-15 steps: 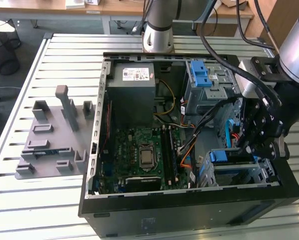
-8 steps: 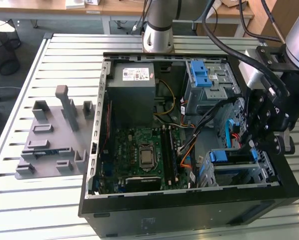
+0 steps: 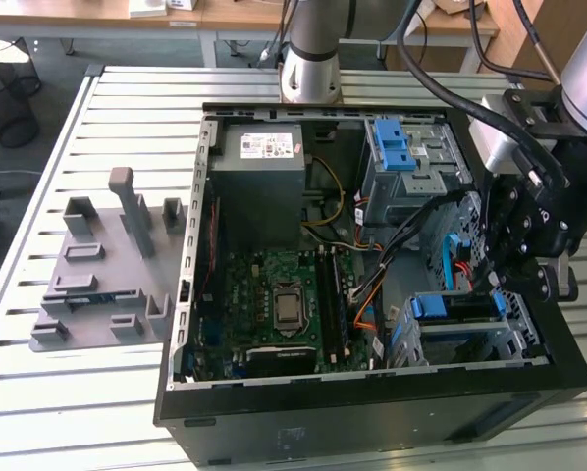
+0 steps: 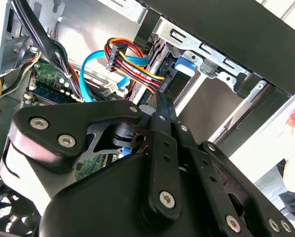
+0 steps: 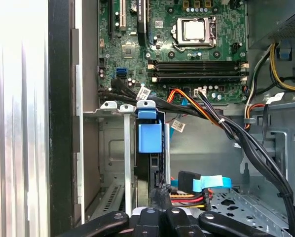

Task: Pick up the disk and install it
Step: 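Insert the first disk wire, then insert the second disk wire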

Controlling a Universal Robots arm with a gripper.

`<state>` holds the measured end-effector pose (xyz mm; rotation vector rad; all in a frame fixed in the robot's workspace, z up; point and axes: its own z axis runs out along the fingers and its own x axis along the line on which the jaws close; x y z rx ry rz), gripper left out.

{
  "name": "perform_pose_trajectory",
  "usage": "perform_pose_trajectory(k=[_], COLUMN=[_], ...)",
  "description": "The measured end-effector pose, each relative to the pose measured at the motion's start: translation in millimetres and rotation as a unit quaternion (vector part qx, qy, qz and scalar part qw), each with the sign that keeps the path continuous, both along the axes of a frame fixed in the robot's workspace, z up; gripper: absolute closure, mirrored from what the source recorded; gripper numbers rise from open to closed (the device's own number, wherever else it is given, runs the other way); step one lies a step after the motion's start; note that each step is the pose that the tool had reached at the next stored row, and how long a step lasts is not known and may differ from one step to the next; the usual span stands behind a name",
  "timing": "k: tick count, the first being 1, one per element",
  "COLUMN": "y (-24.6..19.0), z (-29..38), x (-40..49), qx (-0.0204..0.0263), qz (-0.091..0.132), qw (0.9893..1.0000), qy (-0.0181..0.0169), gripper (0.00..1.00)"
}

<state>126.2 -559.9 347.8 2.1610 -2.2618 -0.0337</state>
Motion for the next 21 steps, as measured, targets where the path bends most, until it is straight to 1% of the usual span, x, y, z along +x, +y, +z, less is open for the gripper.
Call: perform_pose_trajectory(k=[12,16,21], y=[0.0,-0.2,-0.8], z=[0.9,0.9,0.8], x=[-0.1,-2.9,-10.9], qx=[0.0,0.0,0.0], qz=[0.0,0.0,0.0], qw=[1.0,1.0,1.0], qy=[0.0,0.0,0.0], gripper=[0.89,0.89,0.89])
